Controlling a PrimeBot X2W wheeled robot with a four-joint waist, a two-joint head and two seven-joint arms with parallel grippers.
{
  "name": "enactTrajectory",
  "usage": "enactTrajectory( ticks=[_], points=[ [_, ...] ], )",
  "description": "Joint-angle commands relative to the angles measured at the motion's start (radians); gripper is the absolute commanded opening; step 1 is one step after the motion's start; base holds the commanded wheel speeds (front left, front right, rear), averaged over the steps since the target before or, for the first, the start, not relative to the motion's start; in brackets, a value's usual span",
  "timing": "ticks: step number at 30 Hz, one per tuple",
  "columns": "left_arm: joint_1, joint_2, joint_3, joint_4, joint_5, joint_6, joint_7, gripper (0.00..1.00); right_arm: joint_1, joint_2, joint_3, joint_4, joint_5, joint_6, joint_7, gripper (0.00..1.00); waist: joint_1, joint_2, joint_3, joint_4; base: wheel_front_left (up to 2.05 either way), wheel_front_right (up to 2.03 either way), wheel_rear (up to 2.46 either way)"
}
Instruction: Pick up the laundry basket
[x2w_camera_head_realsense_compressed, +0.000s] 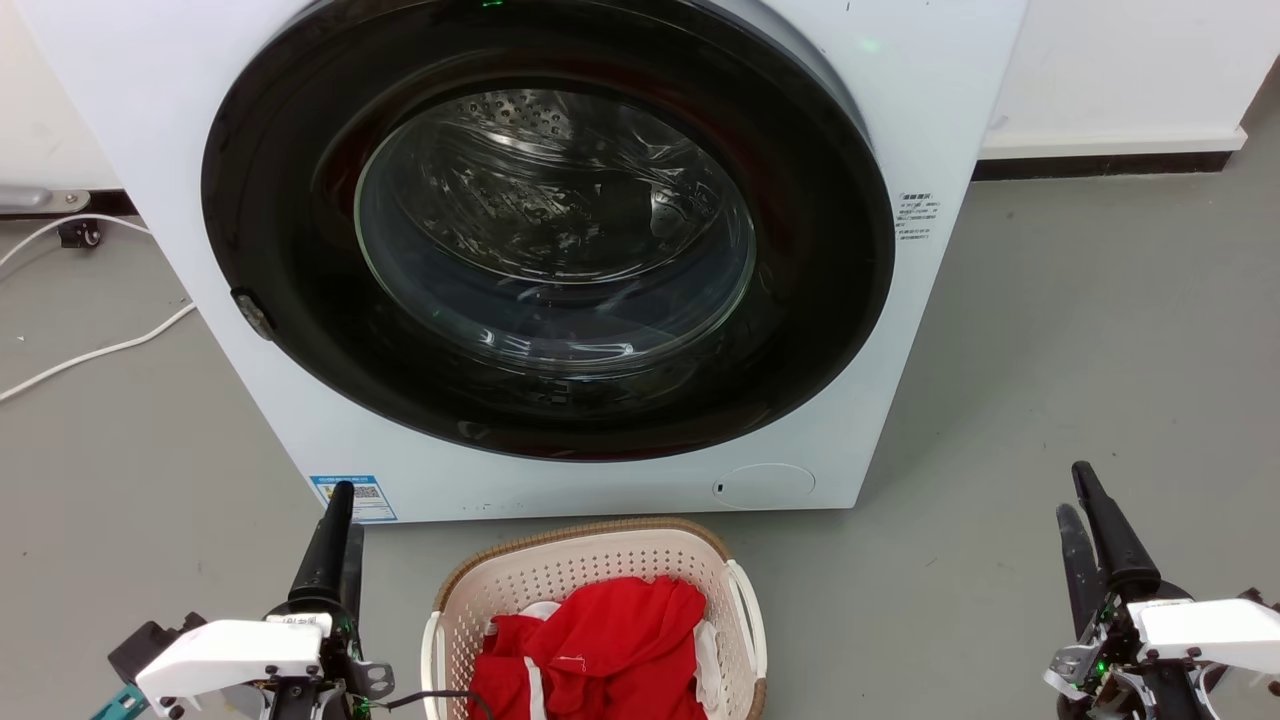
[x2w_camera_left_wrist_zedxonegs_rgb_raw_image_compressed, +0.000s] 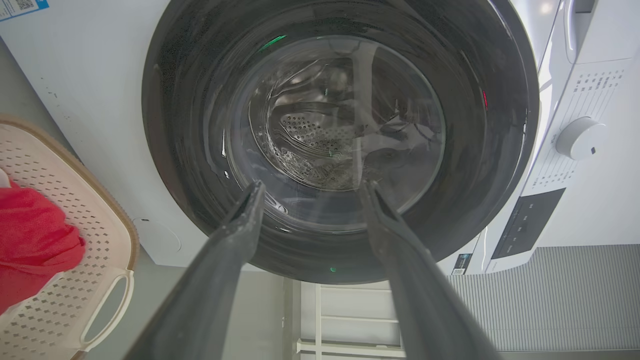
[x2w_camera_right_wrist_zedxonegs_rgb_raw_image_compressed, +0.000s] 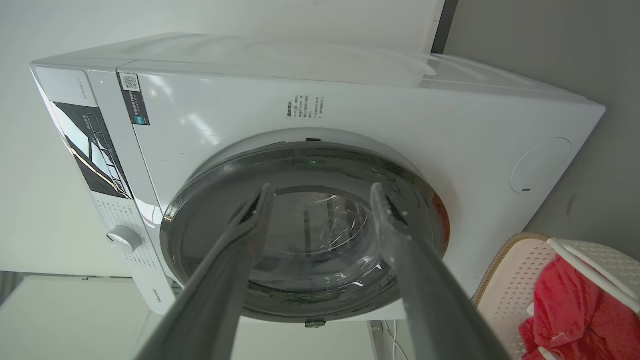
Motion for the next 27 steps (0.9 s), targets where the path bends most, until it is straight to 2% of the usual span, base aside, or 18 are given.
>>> enactTrajectory(
  ticks=[1, 14, 27],
  points=[
    [-0.015, 0.004, 0.006, -0.029, 0.045, 0.002, -0.012, 1.00, -0.007, -0.002, -0.002, -0.035, -0.051, 0.000, -0.012, 1.00, 0.0000, 0.0000, 0.000, 0.000, 0.00, 0.00, 0.00],
    [0.000, 0.005, -0.031, -0.072, 0.339, 0.045, -0.070, 1.00, 0.022, -0.003, 0.030, -0.091, -0.424, 0.000, -0.070, 1.00, 0.0000, 0.0000, 0.004, 0.002, 0.00, 0.00, 0.00],
    [0.015, 0.005, -0.058, -0.102, 0.563, 0.073, -0.120, 1.00, 0.047, -0.004, 0.042, -0.133, -0.706, 0.000, -0.120, 1.00, 0.0000, 0.0000, 0.005, 0.004, 0.00, 0.00, 0.00]
  ],
)
